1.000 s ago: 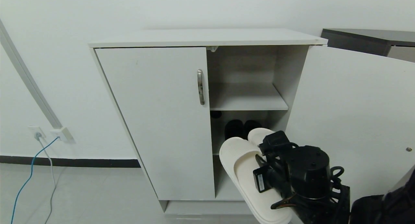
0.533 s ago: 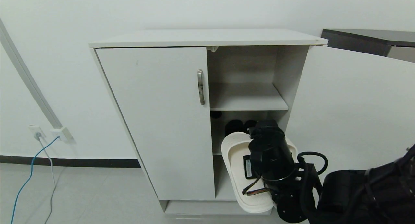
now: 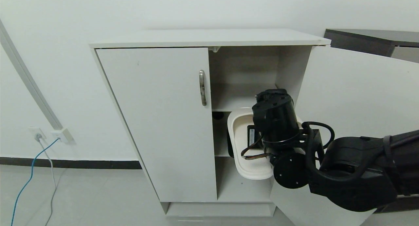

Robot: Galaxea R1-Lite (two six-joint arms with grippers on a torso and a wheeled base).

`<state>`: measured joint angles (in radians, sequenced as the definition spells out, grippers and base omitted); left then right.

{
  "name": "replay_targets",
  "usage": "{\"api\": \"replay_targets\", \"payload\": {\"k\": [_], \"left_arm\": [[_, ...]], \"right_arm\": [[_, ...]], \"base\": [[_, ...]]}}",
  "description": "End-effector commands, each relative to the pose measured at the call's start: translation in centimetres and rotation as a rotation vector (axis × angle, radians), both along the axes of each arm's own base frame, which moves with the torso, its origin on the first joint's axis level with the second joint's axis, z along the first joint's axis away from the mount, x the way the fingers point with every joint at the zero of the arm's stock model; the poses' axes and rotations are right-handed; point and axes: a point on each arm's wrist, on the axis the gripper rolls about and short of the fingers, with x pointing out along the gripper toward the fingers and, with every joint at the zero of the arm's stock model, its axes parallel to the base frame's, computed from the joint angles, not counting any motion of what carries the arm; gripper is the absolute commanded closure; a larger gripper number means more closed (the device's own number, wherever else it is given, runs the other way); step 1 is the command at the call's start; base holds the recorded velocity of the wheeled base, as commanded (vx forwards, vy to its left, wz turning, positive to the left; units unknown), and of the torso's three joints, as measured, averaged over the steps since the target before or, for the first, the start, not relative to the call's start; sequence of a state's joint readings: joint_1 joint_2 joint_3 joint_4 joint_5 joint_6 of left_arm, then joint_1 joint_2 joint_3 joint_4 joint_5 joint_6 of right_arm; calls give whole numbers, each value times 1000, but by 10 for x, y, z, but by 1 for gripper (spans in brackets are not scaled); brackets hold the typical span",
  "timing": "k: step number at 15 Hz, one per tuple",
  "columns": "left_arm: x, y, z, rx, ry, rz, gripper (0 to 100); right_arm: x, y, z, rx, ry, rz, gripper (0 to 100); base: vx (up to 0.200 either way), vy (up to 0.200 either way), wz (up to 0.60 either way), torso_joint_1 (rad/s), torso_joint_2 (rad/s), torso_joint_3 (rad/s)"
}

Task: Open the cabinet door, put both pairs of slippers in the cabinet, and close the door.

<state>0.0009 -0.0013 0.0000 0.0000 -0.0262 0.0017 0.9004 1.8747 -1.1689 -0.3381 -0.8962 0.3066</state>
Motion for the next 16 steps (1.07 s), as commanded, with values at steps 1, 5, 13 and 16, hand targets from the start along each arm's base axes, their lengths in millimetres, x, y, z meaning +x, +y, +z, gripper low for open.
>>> {"api": "replay_targets", "payload": {"k": [1,5,13,16], "left_arm": [[0,0,0,0,1,1,100],[0,0,0,0,1,1,100],[0,0,0,1,1,1,100],[0,0,0,1,1,1,100]], "right_arm": [[7,3,0,4,-5,-8,100],[9,4,6,-5,-19,-7,100],[14,8,1,-11,-12,-4,100],[14,8,1,-13,-12,-4,100]], "base": [[0,0,0,0,0,0],[0,0,0,0,0,0],[150,0,0,-1,2,1],[200,0,0,2,4,2]]}}
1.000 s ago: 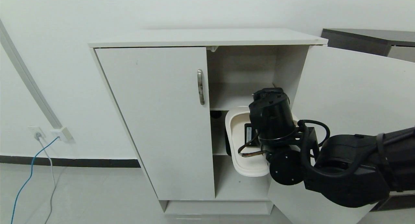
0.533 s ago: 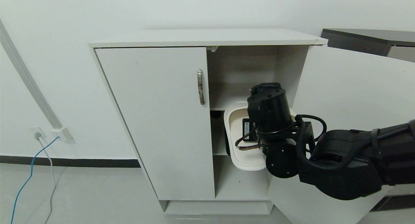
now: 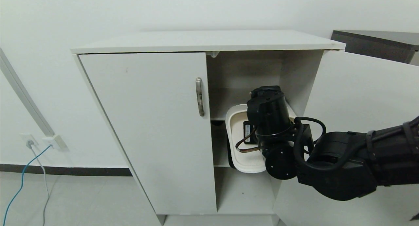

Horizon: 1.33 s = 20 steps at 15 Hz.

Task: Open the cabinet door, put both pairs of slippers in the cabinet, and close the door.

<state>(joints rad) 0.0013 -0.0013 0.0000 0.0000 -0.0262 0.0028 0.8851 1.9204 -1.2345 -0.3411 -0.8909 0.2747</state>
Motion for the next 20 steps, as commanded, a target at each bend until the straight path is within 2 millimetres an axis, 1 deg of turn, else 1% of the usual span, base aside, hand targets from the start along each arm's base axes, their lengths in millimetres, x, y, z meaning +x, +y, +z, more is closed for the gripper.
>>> {"api": "replay_targets", "payload": {"k": [1,3,6,11,13,16,19,20], "left_arm": [[0,0,0,0,1,0,100],[0,0,0,0,1,0,100],[0,0,0,0,1,0,100],[0,0,0,-1,1,0,100],[0,0,0,-1,1,0,100],[0,0,0,-1,1,0,100],[0,0,0,-1,1,0,100],[0,0,0,-1,1,2,100]], "right_arm": [[0,0,0,0,0,0,100],[0,0,0,-9,0,2,100],[3,1,1,-5,-5,-1,100],[19,-1,0,1,1,3,100],[29,0,-1,5,7,13,100],[50,-3,-1,-8,9,18,100],[68,-3,-1,-20,25,-10,100],[79,-2,2,-6,9,-28,100]], "base": [[200,0,0,2,7,-2],[200,0,0,7,2,2],[0,0,0,0,0,0],[0,0,0,0,0,0],[0,0,0,0,0,0],[0,0,0,0,0,0],[0,0,0,0,0,0],[0,0,0,0,0,0]]}}
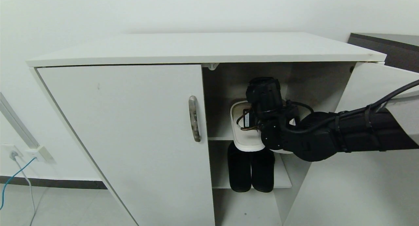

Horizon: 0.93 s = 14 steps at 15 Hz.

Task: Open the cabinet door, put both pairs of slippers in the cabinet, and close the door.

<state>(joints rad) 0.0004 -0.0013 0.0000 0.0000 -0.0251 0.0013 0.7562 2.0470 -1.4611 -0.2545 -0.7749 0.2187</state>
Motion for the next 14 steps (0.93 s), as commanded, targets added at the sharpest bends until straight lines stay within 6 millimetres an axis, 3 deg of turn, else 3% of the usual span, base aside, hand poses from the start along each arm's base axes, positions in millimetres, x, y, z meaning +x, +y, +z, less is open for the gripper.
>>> {"api": "replay_targets", "payload": {"k": [1,5,14], "left_arm": [[0,0,0,0,1,2,100],[0,0,0,-1,1,2,100],[0,0,0,-3,1,6,100]], "right_arm": [[22,4,-2,14,-15,-27,100],[35,7,-9,14,-16,-41,100],[36,8,-12,9,-11,-25,100]], "base": [[0,0,0,0,0,0],[0,0,0,0,0,0],[0,0,0,0,0,0]]}}
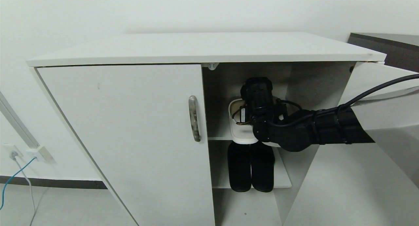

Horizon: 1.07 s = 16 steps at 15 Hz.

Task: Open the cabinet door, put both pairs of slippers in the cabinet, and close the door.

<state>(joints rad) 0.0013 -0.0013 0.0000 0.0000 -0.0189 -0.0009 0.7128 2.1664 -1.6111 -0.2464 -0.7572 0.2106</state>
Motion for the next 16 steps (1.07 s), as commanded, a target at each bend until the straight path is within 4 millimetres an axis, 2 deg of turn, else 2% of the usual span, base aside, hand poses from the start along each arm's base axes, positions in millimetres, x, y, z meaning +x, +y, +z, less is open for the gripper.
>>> {"api": "replay_targets", "payload": {"k": [1,4,8,11,15,16], "left_arm": [[0,0,0,-1,1,-1,100],[0,0,0,-1,1,1,100],[0,0,0,-1,1,-1,100],[0,0,0,1,1,-1,100],[0,0,0,1,1,-1,100],[0,0,0,1,1,-1,100]], "right_arm": [[0,0,-2,-4,4,0,0],[-4,0,-4,-16,17,3,0],[-29,-9,14,-5,6,26,0],[-57,-16,32,6,-8,62,0],[-90,-20,39,1,-3,112,0],[-105,-22,39,-6,5,143,0]], "base": [[0,0,0,0,0,0],[0,0,0,0,0,0],[0,0,0,0,0,0],[0,0,0,0,0,0],[0,0,0,0,0,0],[0,0,0,0,0,0]]}}
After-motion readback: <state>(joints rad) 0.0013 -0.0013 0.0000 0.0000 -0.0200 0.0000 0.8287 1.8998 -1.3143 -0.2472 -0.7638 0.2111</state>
